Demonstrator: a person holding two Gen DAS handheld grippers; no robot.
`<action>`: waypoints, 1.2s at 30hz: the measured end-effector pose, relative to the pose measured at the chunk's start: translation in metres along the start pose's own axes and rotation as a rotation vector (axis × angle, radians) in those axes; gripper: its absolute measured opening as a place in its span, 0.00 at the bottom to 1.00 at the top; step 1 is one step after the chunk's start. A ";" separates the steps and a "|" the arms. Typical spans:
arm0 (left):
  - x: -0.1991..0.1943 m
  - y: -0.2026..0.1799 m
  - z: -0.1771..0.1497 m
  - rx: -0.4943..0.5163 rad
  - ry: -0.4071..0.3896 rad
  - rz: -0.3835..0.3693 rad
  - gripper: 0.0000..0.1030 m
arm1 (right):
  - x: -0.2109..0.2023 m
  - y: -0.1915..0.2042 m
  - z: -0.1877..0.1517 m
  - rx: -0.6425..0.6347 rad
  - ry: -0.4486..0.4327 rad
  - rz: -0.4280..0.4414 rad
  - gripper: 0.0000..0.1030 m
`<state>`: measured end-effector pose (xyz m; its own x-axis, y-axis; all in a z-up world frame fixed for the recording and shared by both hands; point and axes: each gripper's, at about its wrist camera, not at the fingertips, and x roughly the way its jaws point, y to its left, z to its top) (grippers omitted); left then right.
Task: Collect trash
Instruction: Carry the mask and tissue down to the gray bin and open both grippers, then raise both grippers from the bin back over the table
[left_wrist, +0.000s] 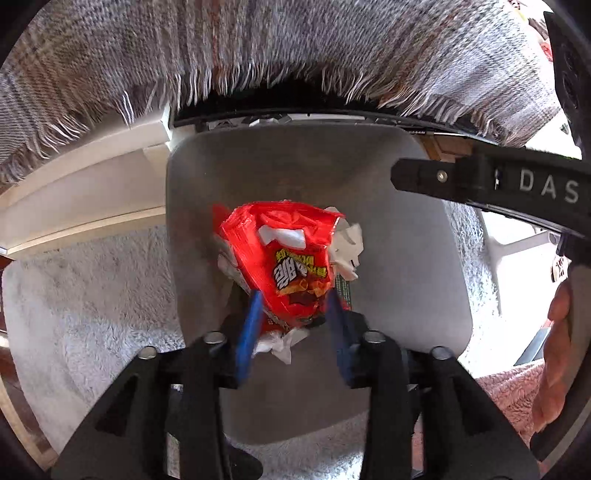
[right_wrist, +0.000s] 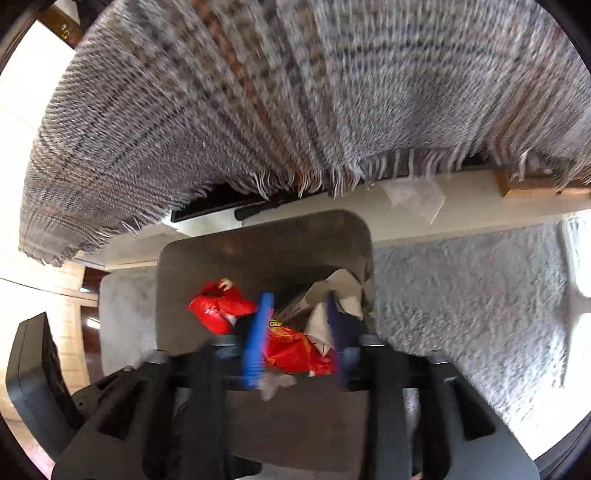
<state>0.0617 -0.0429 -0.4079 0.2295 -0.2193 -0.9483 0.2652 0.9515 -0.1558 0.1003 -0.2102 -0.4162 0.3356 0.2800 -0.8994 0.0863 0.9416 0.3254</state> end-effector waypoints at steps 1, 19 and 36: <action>-0.004 -0.001 -0.002 0.001 -0.011 0.002 0.44 | -0.005 0.002 -0.001 -0.015 -0.019 -0.021 0.50; -0.126 -0.015 0.002 0.008 -0.212 0.067 0.91 | -0.128 -0.001 -0.018 -0.038 -0.233 -0.099 0.97; -0.210 -0.049 0.120 0.018 -0.405 0.063 0.92 | -0.226 -0.038 0.074 0.009 -0.419 -0.078 0.97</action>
<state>0.1132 -0.0699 -0.1678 0.5950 -0.2315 -0.7697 0.2546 0.9626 -0.0927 0.0903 -0.3233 -0.2034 0.6795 0.1058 -0.7261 0.1346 0.9548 0.2650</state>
